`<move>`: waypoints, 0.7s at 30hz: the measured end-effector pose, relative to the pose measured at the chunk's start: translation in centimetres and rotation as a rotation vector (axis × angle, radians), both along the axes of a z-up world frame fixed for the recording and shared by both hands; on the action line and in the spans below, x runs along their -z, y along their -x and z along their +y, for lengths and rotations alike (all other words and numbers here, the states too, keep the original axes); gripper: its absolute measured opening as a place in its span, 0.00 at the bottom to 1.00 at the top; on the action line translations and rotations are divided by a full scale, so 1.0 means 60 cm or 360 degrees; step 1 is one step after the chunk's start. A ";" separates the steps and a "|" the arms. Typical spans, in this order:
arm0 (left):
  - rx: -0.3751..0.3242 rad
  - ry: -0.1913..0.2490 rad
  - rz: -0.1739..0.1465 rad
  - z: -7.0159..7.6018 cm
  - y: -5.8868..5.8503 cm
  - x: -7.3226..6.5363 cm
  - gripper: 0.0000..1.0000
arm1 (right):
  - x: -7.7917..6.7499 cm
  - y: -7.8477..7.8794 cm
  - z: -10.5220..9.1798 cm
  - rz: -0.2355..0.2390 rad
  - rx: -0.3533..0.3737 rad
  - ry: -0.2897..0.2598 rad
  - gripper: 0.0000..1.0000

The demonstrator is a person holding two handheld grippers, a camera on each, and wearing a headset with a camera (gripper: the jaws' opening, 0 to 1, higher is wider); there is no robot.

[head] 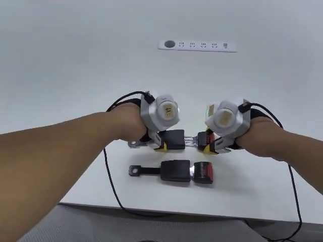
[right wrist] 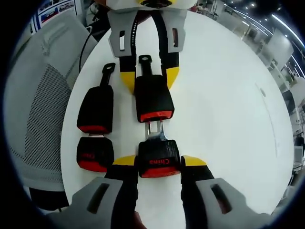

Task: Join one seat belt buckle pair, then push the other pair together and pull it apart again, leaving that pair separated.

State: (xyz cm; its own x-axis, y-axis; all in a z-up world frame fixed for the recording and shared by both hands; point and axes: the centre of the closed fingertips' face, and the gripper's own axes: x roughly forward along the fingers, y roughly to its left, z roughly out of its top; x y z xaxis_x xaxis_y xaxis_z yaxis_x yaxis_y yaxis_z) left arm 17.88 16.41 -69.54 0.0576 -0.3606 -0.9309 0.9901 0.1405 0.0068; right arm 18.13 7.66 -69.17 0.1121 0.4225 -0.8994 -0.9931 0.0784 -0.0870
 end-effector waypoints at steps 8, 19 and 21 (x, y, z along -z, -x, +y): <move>0.0023 0.0000 0.0000 0.001 -0.001 0.001 0.32 | 0.000 -0.002 0.008 0.0008 -0.0032 -0.0004 0.33; 0.0053 0.0025 -0.0001 0.001 -0.001 0.001 0.31 | -0.001 -0.003 0.017 0.0006 -0.0051 0.0011 0.32; 0.0049 0.0039 0.0002 0.000 0.000 0.002 0.31 | 0.000 -0.007 0.020 0.0009 -0.0056 0.0022 0.32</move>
State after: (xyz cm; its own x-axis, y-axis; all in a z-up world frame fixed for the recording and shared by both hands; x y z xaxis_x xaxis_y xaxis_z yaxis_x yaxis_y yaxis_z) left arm 17.85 16.39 -69.63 0.0446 -0.3850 -0.9218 0.9940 0.1098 0.0023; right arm 18.55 8.83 -69.18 0.0925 0.4136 -0.9058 -0.9957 0.0420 -0.0825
